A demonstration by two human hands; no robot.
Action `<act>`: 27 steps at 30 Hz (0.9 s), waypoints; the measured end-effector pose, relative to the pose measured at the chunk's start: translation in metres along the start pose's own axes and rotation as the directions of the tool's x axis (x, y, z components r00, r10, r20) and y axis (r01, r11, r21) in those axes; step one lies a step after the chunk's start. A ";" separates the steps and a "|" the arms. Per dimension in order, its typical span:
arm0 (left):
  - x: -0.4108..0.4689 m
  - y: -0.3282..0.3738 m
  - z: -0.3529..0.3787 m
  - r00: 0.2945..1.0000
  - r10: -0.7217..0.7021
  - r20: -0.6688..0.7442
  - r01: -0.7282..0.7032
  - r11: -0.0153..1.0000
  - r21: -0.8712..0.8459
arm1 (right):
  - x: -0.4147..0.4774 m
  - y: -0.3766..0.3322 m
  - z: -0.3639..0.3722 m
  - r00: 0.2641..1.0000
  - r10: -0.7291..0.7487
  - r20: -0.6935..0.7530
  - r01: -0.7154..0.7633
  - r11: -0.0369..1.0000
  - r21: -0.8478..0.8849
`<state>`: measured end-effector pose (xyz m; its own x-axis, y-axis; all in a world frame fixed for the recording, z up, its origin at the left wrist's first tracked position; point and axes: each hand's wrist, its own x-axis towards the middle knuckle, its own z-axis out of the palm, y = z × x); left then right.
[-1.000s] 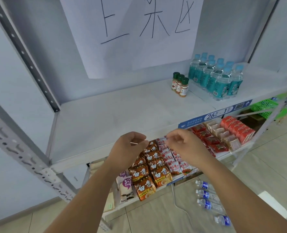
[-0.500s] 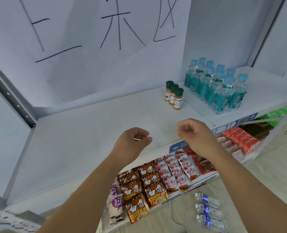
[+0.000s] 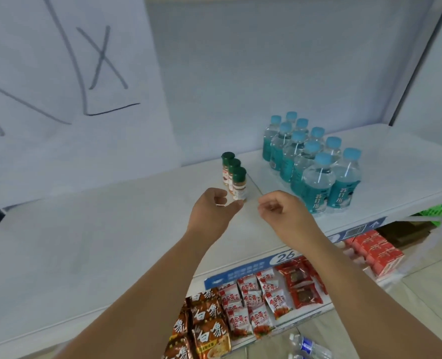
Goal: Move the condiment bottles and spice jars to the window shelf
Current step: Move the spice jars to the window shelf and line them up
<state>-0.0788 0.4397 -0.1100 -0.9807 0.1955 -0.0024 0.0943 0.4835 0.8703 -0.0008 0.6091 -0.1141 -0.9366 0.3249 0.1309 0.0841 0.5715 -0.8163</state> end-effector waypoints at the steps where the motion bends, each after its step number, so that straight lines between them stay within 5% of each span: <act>1: 0.006 0.003 0.008 1.000 -0.001 -0.021 0.001 1.000 0.002 | 0.004 0.004 -0.004 1.000 -0.003 0.004 0.003 1.000 -0.001; 16: 0.056 0.027 0.060 0.976 -0.099 -0.192 0.101 0.995 -0.002 | 0.045 0.034 -0.002 0.987 -0.015 0.159 0.008 0.999 0.049; 27: 0.047 0.009 0.023 0.962 -0.065 -0.265 0.061 0.998 -0.023 | 0.088 0.026 0.020 0.999 0.010 0.046 -0.013 0.999 0.052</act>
<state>-0.1201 0.4726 -0.1133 -0.9950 -0.0697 0.0715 0.0299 0.4747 0.8796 -0.0878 0.6379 -0.1353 -0.9504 0.2956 0.0966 0.0780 0.5271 -0.8462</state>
